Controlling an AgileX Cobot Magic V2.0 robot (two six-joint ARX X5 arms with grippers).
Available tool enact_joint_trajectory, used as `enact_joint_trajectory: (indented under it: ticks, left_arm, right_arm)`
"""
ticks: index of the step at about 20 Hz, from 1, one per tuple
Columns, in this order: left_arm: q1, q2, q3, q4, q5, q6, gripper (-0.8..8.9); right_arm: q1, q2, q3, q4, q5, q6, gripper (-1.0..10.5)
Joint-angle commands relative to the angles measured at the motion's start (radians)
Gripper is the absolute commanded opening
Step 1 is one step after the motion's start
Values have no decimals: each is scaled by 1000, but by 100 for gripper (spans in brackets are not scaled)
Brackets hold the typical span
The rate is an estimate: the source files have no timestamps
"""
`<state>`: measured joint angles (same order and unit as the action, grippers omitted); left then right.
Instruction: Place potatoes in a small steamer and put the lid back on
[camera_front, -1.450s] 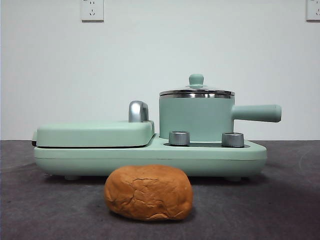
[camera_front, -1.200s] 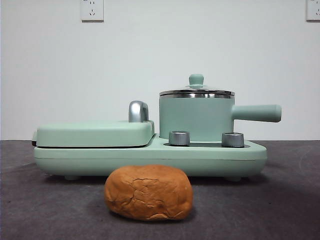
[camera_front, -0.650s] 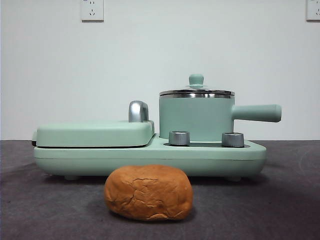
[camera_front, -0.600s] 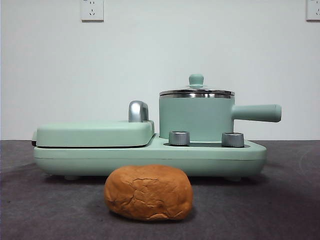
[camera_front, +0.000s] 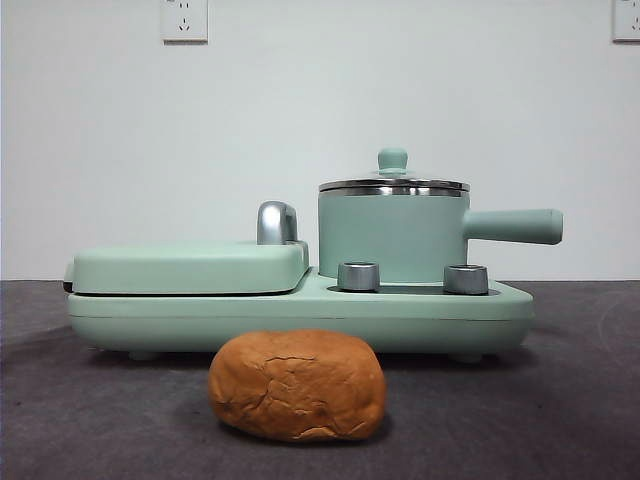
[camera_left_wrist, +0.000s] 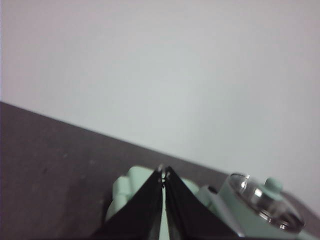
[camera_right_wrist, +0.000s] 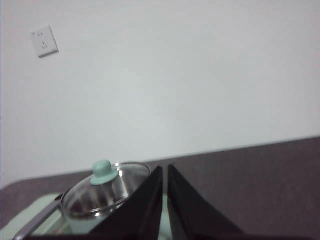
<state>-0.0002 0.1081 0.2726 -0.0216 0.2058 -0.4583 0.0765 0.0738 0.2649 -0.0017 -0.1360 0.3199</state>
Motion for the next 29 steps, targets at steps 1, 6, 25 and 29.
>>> enact_joint_trajectory:
  ticks: [1, 6, 25, 29]
  left_arm:
    - [0, 85, 121, -103, 9, 87, 9]
    - [0, 246, 313, -243, 71, 230, 9]
    - [-155, 642, 652, -542, 155, 888, 36]
    - [-220, 666, 652, -568, 121, 950, 36]
  right_arm:
    - [1, 71, 106, -121, -3, -29, 14]
    - [1, 198, 247, -246, -78, -185, 14]
    - [67, 551, 499, -534, -105, -810, 14]
    - [98, 595, 528, -589, -67, -830, 15]
